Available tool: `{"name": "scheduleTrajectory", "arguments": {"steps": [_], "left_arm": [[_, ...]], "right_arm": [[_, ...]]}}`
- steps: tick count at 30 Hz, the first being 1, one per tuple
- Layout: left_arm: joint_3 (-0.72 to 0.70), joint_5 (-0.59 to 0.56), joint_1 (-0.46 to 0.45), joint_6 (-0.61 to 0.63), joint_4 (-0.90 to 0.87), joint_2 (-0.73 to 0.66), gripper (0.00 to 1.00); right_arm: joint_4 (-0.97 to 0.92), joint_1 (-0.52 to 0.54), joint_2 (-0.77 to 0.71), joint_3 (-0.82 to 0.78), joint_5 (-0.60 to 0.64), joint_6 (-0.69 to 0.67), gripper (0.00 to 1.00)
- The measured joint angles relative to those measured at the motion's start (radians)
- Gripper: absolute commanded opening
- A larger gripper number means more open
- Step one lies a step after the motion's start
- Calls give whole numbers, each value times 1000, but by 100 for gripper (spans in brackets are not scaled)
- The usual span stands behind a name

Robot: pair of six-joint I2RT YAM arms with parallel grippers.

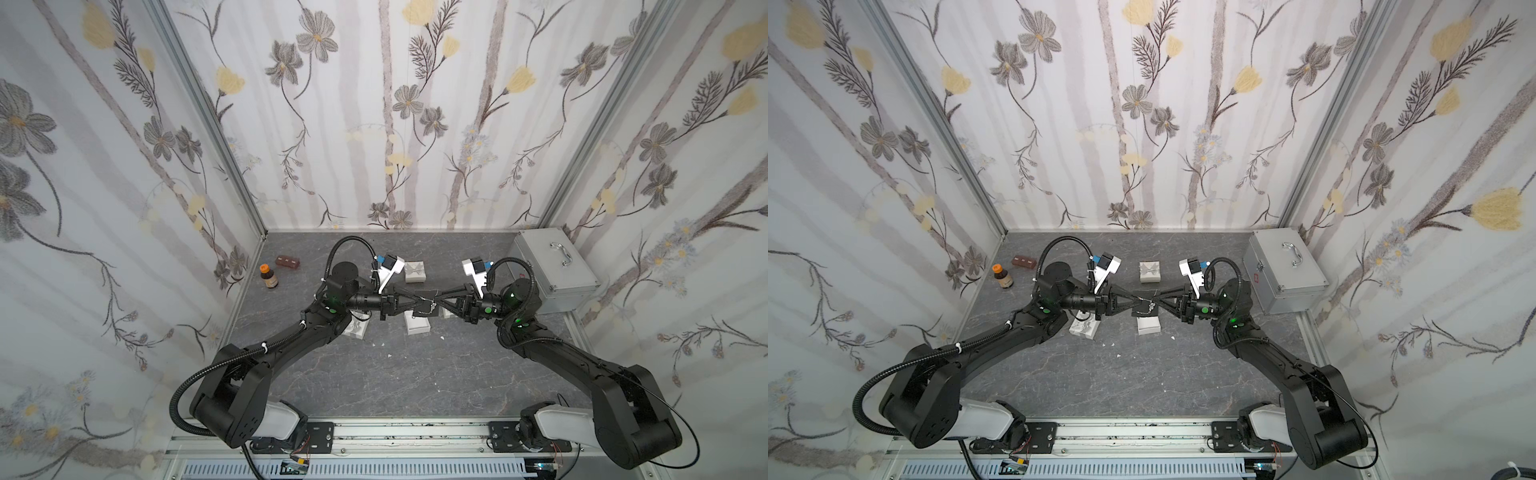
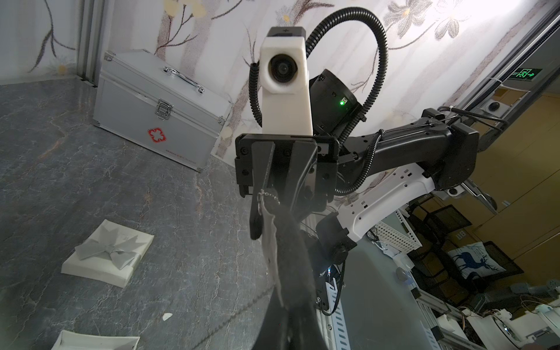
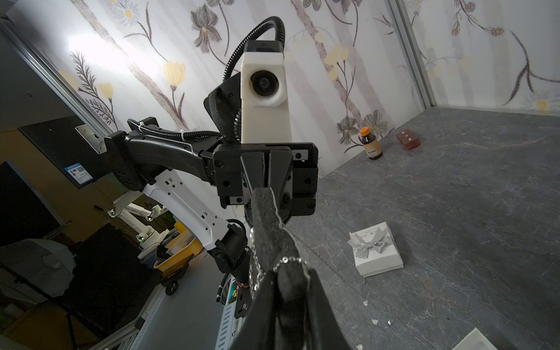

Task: Take the necklace out of the lift-off lid jewelry box
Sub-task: Take out the inner lining from the jewelry box.

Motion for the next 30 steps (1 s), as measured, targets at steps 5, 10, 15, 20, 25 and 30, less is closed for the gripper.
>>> {"name": "scheduleTrajectory", "arguments": {"steps": [5,10,15,20,25,30], "left_arm": [[5,-68,1,56,-79,-1,6],[5,-119,1,92,-132,-5,26],[2,-176,2,119,-169,-16,38],[1,-251,-2,153,-221,-34,37],[2,-323,-43,205,-284,-57,35],[23,-355,-98,235,-301,-35,35]], "right_arm": [[-37,0,-26,0,1,-24,9],[-122,0,-58,6,13,-74,3],[-263,-1,-85,40,69,-156,0],[-470,-1,-93,114,211,-248,0],[-669,0,-95,195,372,-329,0],[-760,8,-93,200,420,-369,0]]}}
